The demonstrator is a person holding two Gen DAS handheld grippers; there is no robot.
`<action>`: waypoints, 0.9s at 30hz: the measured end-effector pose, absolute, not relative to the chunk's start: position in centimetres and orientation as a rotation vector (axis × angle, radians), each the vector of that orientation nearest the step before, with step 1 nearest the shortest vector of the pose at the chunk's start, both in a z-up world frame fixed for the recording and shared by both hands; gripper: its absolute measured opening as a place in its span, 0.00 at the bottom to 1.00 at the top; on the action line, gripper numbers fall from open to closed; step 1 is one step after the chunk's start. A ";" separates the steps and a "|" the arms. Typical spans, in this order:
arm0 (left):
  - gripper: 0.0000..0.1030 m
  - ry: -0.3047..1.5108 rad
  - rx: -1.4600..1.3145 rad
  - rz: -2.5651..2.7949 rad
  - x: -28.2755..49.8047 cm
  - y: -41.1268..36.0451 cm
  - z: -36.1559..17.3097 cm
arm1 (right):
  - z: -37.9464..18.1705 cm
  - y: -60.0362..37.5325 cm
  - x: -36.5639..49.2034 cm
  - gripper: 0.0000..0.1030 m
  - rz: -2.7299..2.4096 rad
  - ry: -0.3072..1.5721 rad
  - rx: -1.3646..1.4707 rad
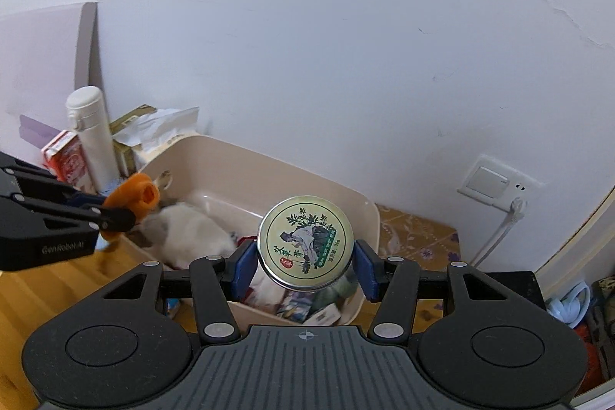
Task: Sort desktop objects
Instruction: 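Lift sock and tin and carry them over the basket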
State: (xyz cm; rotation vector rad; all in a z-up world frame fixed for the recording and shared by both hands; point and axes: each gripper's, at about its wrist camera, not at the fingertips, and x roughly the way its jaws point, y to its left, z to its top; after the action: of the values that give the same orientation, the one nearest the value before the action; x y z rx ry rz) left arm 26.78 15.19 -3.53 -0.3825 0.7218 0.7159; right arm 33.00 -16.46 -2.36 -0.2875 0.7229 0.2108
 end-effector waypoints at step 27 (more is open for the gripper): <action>0.10 0.846 -0.442 0.764 32.4 20.4 -10.0 | -10.0 -16.7 41.4 0.50 0.259 0.844 -0.318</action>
State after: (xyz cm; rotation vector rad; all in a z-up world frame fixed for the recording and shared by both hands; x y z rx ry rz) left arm 32.41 20.38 -10.01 -0.4421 0.8461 0.7643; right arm 41.39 -16.65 -9.99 -0.3182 0.8439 0.2593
